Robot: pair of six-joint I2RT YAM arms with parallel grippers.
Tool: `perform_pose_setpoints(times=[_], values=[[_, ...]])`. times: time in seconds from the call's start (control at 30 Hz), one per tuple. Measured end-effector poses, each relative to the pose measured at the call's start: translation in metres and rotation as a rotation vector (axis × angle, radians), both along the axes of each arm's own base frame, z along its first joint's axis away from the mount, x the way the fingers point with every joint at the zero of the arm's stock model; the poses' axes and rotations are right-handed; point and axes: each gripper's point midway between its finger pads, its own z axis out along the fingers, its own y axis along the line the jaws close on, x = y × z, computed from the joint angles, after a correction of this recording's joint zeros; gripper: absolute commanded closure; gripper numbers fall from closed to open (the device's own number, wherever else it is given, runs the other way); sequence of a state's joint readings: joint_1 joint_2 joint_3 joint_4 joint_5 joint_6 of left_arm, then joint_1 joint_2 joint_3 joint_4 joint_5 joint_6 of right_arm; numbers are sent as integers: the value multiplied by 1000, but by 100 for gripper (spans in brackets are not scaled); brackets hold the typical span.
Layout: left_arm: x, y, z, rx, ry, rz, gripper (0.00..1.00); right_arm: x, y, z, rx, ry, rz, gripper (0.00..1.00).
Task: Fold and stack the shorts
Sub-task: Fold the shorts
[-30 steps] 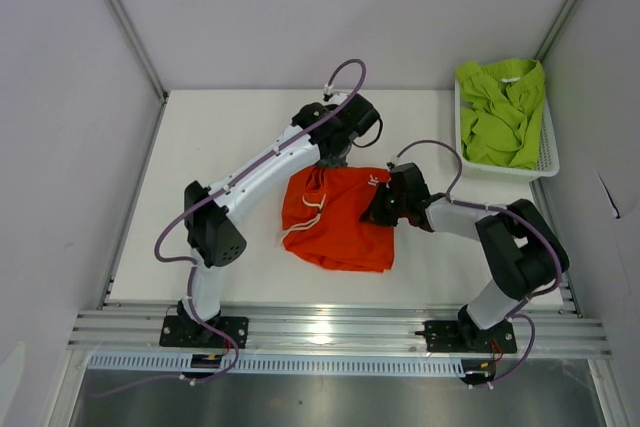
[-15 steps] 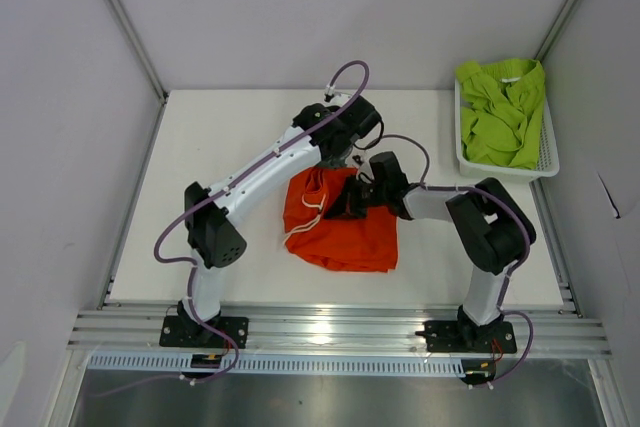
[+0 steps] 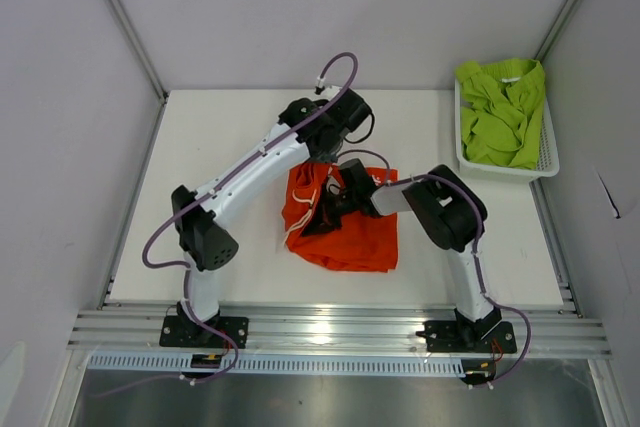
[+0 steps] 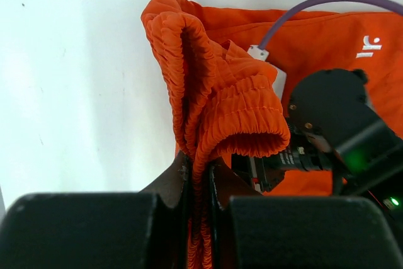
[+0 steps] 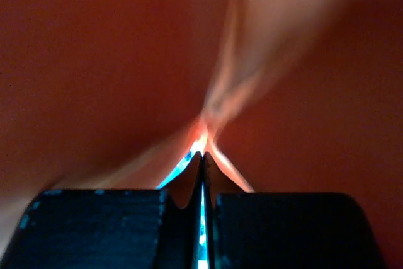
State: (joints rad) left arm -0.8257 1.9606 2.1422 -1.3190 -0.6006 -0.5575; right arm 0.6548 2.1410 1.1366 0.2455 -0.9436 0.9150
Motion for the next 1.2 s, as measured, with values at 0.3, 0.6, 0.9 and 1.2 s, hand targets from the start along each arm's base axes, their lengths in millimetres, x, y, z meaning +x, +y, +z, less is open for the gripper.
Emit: perform_pose_setpoints(times=[0.3,0.6,0.9,1.2], values=[[-1,25,17,13,-23,-2,100,1,44,-7,39,44,50,100],[2,64,8,56,-10,23,100,4,98,1,111,70,80,100],[2,89,10,62,-18,46,100,2,141,7,119,88,96,94],[4,97,17,42,-41,61,100,21,113,0,-23,48,22,71]])
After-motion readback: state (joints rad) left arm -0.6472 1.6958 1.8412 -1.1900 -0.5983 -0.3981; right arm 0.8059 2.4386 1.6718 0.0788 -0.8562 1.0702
